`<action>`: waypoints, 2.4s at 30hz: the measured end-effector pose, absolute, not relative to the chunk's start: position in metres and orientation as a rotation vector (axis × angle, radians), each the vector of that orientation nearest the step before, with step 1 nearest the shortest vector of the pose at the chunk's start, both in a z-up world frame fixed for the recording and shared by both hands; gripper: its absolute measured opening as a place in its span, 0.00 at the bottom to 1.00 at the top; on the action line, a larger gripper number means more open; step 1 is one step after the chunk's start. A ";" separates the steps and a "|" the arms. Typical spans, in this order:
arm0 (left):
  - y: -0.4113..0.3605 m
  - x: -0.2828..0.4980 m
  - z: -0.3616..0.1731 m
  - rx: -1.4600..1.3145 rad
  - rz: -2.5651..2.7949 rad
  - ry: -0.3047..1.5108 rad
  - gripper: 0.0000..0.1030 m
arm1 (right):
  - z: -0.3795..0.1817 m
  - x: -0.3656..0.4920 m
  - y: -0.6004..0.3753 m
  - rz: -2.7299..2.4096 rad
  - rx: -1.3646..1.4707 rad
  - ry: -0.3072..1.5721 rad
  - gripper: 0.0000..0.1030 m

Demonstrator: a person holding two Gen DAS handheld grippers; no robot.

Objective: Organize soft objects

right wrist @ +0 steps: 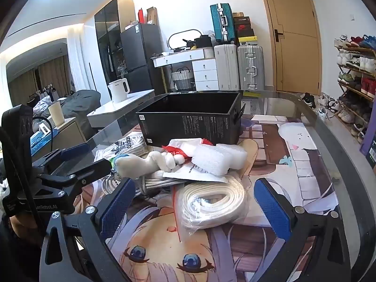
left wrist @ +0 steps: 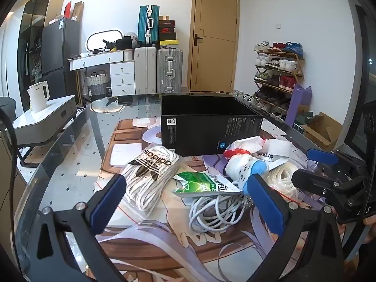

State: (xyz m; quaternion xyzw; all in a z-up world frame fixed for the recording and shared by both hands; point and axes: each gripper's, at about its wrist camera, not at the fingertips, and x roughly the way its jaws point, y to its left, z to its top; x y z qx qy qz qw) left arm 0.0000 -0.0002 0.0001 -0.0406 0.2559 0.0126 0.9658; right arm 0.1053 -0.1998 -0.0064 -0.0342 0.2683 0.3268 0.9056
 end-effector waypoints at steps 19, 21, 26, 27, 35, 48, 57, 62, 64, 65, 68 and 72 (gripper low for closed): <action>0.002 -0.001 -0.002 -0.097 0.015 0.509 1.00 | -0.009 0.105 -0.199 0.675 -0.080 0.565 0.99; 0.002 -0.002 -0.001 -0.096 0.016 0.507 1.00 | -0.009 0.105 -0.199 0.674 -0.081 0.566 0.99; 0.003 -0.002 -0.002 -0.095 0.016 0.505 1.00 | -0.009 0.105 -0.199 0.674 -0.081 0.567 0.99; 0.003 -0.002 -0.002 -0.095 0.014 0.506 1.00 | -0.009 0.105 -0.199 0.674 -0.081 0.566 0.99; 0.003 -0.002 -0.001 -0.095 0.015 0.505 1.00 | -0.011 0.105 -0.198 0.674 -0.082 0.568 0.99; 0.003 -0.002 -0.002 -0.094 0.014 0.506 1.00 | -0.012 0.104 -0.198 0.673 -0.083 0.568 0.99; 0.003 -0.002 -0.002 -0.092 0.015 0.505 1.00 | -0.011 0.105 -0.198 0.675 -0.083 0.570 0.99; 0.003 -0.002 -0.002 -0.092 0.015 0.506 1.00 | -0.011 0.105 -0.198 0.674 -0.083 0.568 0.99; 0.002 -0.002 -0.002 -0.091 0.015 0.505 1.00 | -0.011 0.105 -0.198 0.674 -0.083 0.570 0.99; 0.002 -0.002 -0.002 -0.091 0.016 0.506 1.00 | -0.011 0.105 -0.198 0.674 -0.083 0.569 0.99; 0.002 -0.002 -0.002 -0.091 0.015 0.506 1.00 | -0.012 0.105 -0.198 0.674 -0.083 0.570 0.99; 0.002 -0.002 -0.002 -0.091 0.015 0.506 1.00 | -0.011 0.105 -0.198 0.674 -0.083 0.569 0.99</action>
